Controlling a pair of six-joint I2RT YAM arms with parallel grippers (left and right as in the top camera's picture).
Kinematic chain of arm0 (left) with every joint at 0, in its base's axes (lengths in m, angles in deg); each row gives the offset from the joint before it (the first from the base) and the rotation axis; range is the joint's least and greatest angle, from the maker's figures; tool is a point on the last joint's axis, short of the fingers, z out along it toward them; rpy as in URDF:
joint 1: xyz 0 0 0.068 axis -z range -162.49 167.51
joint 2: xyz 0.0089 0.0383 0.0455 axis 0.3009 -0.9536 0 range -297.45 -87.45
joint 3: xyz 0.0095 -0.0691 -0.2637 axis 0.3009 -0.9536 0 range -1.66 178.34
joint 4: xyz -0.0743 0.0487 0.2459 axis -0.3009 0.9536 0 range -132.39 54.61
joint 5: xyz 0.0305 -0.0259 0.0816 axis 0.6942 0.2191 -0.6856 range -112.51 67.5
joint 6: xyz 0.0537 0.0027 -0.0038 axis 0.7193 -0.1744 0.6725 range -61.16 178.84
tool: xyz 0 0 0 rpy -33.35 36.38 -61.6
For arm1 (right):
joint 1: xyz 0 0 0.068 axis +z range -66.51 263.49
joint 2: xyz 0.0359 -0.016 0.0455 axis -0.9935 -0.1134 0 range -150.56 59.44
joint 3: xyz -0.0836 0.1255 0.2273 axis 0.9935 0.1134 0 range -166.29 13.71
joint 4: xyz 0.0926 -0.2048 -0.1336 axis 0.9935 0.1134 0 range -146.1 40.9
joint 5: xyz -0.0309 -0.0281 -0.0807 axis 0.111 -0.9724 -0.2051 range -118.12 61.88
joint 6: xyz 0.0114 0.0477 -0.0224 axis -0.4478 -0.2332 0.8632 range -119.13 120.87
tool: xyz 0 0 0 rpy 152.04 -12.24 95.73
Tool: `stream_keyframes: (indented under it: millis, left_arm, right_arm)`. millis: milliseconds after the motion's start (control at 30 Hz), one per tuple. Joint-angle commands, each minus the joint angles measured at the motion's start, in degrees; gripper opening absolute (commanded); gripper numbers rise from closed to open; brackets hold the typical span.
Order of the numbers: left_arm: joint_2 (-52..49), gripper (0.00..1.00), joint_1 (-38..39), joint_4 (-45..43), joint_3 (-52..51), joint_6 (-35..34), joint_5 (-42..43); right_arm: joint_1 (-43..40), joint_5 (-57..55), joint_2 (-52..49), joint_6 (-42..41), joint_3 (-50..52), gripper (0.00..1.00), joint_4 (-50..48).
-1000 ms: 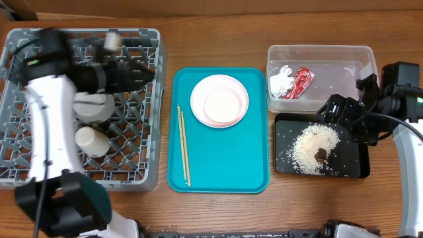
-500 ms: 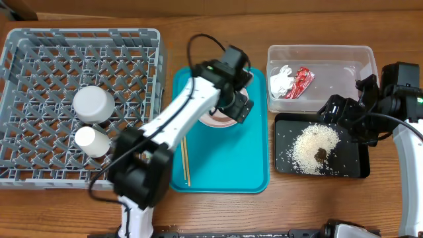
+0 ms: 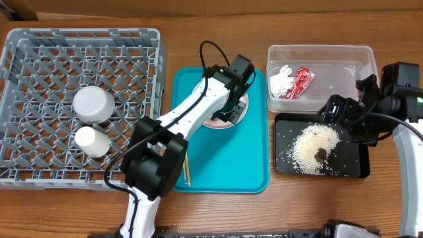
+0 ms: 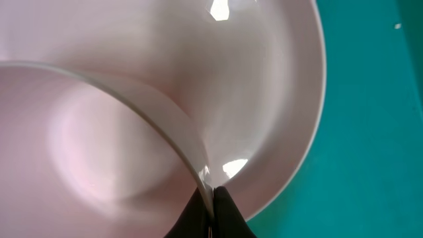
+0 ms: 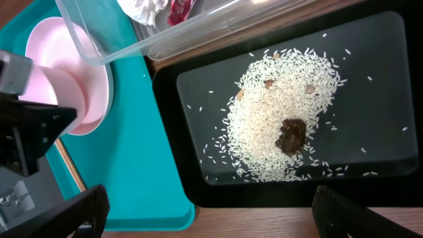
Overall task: Sort waste into correct bins and load items into the dishwasher
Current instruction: 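Grasp the pink bowl from the white plate with the left gripper, then place the pink bowl into the dish rack with the left gripper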
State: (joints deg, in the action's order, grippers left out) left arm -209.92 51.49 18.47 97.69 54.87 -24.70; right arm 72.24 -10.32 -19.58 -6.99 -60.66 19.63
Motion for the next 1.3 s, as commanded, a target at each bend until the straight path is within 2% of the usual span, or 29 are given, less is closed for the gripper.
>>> stream_keyframes:
  millis: [0,133,233,433,700,800,1000,1267]
  left_arm:
    - [1.29,0.04,-1.05,3.45,8.70,-1.68,1.05]
    - [4.28,0.04,-4.76,6.27,17.27,-1.11,7.10]
    - [7.45,0.04,-10.80,6.54,21.57,1.27,16.76]
    - [10.49,0.04,-25.97,7.19,22.64,7.96,37.92]
    - [5.40,0.04,-45.88,11.32,21.77,18.27,65.33]
    - [1.77,0.04,-50.58,13.11,21.77,19.54,69.90]
    - [-6.32,0.04,-55.30,15.80,21.77,20.72,75.80]
    - [-12.15,0.06,-60.28,20.50,21.77,22.64,73.81]
  right_arm:
    - [-0.13,0.26,0.48,0.02,-1.14,1.00,-0.20]
    - [-0.13,0.26,0.48,0.02,-1.14,1.00,-0.17]
    - [-0.13,0.26,0.48,0.02,-1.14,1.00,-0.15]
    - [-0.13,0.26,0.48,0.02,-1.14,1.00,-0.17]
    - [-0.13,0.26,0.48,0.02,-1.14,1.00,-0.15]
    - [-0.13,0.26,0.48,0.02,-1.14,1.00,-0.17]
    - [-0.13,0.28,0.48,0.02,-1.14,1.00,-0.13]
    - [-0.13,0.28,0.48,0.00,-1.14,1.00,-0.15]
